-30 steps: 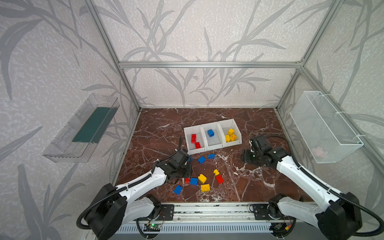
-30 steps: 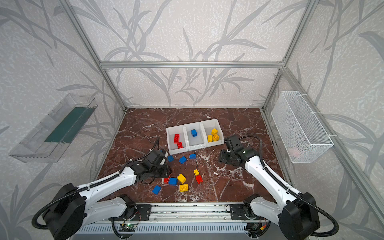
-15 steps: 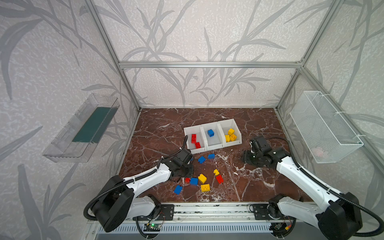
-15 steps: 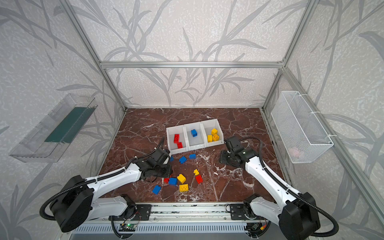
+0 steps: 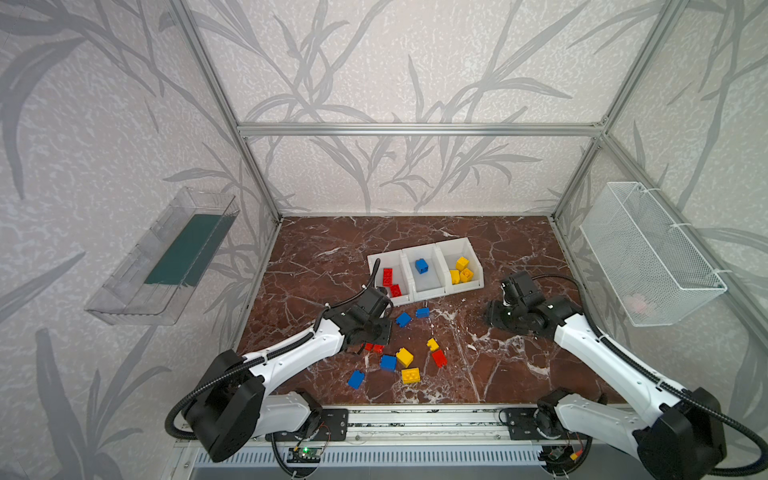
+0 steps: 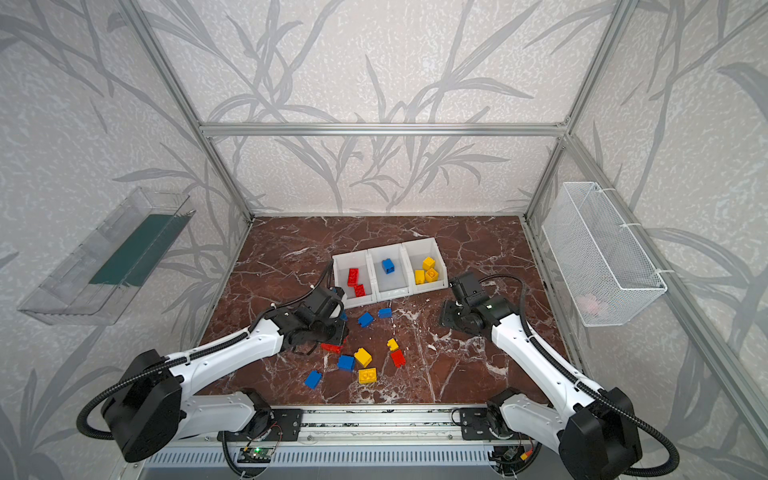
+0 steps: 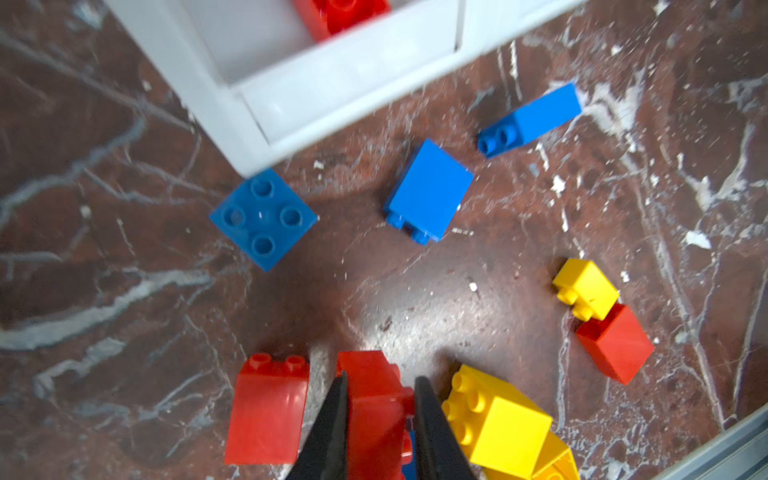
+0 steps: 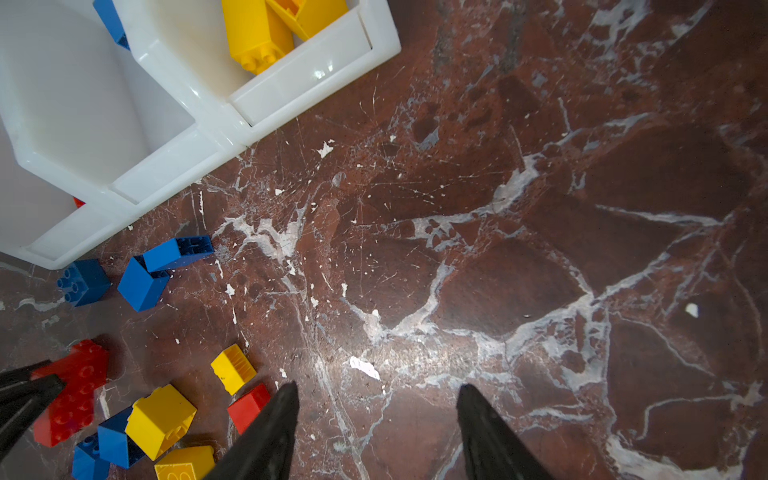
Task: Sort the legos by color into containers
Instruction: 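Carry the red brick with the left gripper into the red compartment and release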
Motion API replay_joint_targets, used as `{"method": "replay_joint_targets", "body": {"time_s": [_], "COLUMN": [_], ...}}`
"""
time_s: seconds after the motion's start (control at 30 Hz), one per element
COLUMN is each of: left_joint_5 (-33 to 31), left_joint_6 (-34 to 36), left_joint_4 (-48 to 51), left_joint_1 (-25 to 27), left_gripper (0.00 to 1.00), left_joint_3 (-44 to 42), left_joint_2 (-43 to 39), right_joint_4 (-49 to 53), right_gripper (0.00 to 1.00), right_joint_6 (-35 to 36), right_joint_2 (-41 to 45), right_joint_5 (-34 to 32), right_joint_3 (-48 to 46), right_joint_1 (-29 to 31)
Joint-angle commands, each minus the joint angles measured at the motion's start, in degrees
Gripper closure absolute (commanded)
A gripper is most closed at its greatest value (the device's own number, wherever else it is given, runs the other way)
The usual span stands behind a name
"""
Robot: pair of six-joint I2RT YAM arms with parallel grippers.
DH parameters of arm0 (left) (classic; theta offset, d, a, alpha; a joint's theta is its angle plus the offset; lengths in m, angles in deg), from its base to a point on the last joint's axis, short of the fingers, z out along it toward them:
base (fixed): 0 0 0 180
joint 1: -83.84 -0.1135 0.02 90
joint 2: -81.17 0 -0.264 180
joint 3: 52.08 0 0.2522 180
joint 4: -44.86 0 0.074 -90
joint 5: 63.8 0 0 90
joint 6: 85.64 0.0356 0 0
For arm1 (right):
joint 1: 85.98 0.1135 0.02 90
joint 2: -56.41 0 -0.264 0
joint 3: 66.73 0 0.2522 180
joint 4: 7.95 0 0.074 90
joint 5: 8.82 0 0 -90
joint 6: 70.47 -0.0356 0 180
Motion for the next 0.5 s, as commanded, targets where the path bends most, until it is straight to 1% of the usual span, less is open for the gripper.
{"method": "replay_joint_targets", "body": {"time_s": [0.0,0.07,0.17,0.27,0.4,0.47], "left_joint_5": [-6.0,-5.7,-3.5,-1.1,5.0,5.2], "left_joint_6": [4.0,5.5,6.8,7.2,8.3,8.2], "left_joint_4": [0.8,-0.6,-4.1,-7.8,-5.1,-3.8], "left_joint_1": [-1.0,-3.0,-6.7,-10.9,-14.3,-14.7], "left_gripper": [0.83,0.83,0.82,0.82,0.81,0.82], "left_joint_3": [6.9,10.4,15.6,19.9,28.0,30.3], "left_joint_2": [1.9,4.2,9.2,15.8,24.5,27.1], "right_joint_4": [0.7,0.1,0.3,0.9,1.9,1.9], "right_gripper": [0.38,0.38,0.38,0.39,0.39,0.39], "right_joint_6": [0.2,0.7,1.2,1.0,1.0,0.7], "right_joint_2": [0.6,0.0,-1.3,-1.6,-0.2,0.7], "right_joint_5": [-1.8,-1.7,-0.6,0.1,-0.3,-0.5], "right_joint_3": [1.6,2.3,3.4,3.3,2.8,2.4], "right_joint_1": [0.1,0.1,0.1,0.1,0.1,0.1]}}
